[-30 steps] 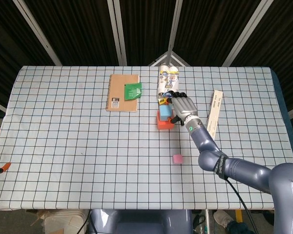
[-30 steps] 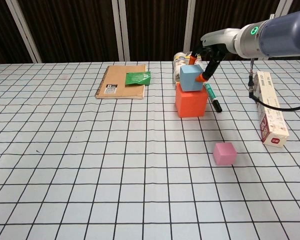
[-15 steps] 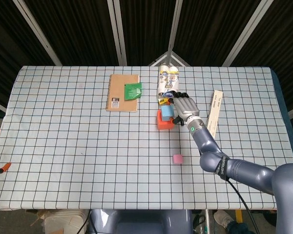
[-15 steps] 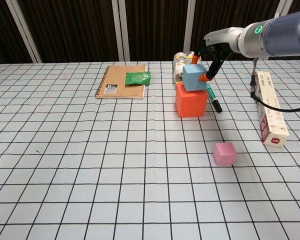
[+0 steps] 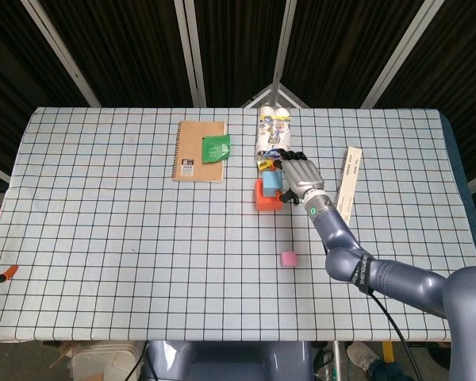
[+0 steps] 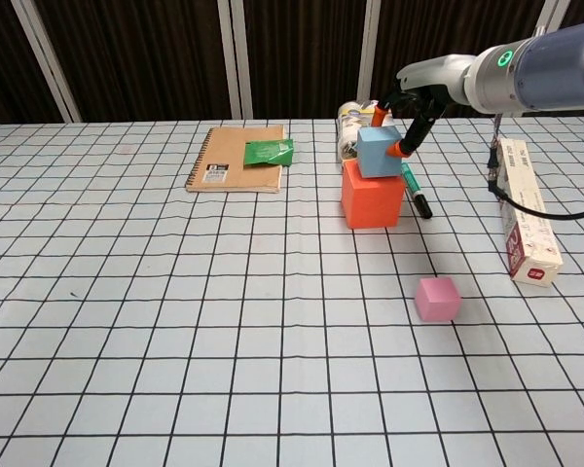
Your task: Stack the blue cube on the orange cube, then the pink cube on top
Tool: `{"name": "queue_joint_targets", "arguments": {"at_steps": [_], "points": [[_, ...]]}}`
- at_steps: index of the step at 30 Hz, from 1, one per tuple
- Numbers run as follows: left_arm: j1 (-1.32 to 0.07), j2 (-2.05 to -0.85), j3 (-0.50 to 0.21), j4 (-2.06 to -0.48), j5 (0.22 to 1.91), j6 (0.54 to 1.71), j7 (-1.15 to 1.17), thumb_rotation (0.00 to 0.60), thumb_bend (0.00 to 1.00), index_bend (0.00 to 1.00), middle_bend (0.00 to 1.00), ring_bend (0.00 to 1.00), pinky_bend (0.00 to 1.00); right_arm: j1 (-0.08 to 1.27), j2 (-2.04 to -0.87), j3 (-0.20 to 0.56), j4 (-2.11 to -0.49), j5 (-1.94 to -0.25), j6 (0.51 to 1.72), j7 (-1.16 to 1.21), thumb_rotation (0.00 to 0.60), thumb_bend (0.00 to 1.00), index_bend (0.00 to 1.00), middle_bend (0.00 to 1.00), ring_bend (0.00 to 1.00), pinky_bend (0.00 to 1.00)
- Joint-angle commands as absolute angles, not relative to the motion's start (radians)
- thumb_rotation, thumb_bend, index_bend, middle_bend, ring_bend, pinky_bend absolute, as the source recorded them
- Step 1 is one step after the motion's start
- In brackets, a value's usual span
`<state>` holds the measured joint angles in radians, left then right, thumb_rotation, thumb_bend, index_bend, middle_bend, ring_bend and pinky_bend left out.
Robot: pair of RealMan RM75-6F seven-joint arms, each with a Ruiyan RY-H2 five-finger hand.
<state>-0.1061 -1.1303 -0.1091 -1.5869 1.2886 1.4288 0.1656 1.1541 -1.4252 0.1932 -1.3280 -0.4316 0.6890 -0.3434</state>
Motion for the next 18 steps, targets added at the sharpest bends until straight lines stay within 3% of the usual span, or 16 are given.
{"name": "queue_joint_targets", "arguments": {"at_steps": [1,18], "points": [[-0.107,-1.13,-0.109,-1.587,1.289,1.428,0.166,0.6,0.11,0.05,0.0,0.0,0.0,1.153,-1.422,0.193,-1.334,-0.432,0.693,-0.344,0.6,0.45,0.32,0.0,0.05,0.0],[-0.105,-1.13,-0.108,-1.589,1.292,1.432,0.166,0.6,0.11,0.05,0.0,0.0,0.0,1.144,-1.42,0.193,-1.342,-0.443,0.698,-0.336,0.6,0.45,0.32,0.0,0.05,0.0]]}}
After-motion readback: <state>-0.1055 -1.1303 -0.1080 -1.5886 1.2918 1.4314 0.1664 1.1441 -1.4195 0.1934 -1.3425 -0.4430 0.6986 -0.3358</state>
